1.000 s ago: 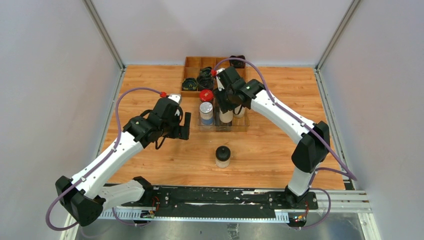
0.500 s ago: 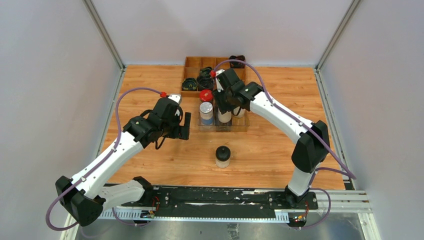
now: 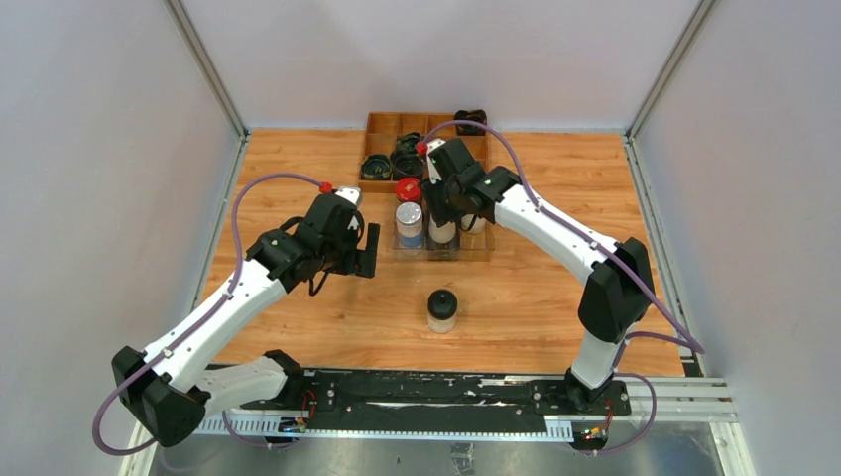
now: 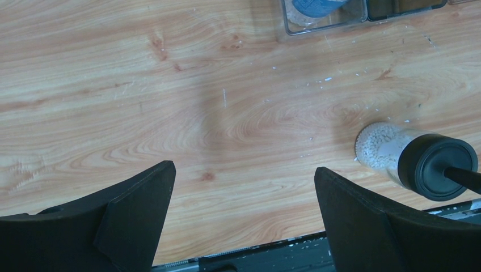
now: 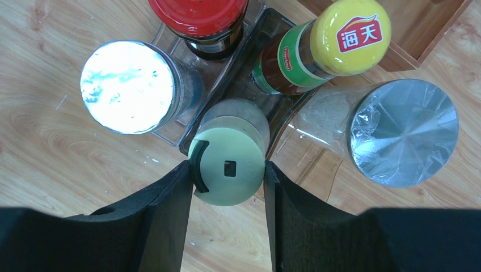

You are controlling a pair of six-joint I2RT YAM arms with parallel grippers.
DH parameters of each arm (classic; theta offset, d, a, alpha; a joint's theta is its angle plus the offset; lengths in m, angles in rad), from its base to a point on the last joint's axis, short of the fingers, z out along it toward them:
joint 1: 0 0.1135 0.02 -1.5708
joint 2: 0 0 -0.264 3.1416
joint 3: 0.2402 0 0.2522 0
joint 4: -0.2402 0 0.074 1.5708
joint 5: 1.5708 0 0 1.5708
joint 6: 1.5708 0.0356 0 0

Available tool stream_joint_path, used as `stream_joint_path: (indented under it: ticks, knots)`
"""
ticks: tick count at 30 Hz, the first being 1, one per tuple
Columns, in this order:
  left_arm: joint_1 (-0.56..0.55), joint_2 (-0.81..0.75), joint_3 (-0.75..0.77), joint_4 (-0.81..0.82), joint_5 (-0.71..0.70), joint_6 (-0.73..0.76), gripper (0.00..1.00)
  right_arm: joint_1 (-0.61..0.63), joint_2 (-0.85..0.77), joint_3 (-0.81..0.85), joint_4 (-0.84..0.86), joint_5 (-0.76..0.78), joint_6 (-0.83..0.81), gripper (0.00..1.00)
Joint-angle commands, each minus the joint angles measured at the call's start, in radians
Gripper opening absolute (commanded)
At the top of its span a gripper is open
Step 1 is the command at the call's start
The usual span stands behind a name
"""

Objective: Organize the condiment bottles
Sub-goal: Place the bottle in the storage box.

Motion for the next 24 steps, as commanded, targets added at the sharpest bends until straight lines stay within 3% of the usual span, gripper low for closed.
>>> stream_joint_path:
  ticks: [1, 24]
  knots:
    - [0.006, 0.01, -0.009, 0.013, -0.008, 0.016, 1.0, 0.004, 0.008, -0.021, 0.035, -0.012, -0.004, 0.42]
    - [0.009, 0.031, -0.018, 0.015, -0.013, 0.019, 1.0, -0.011, 0.035, -0.105, 0.113, -0.035, 0.018, 0.42]
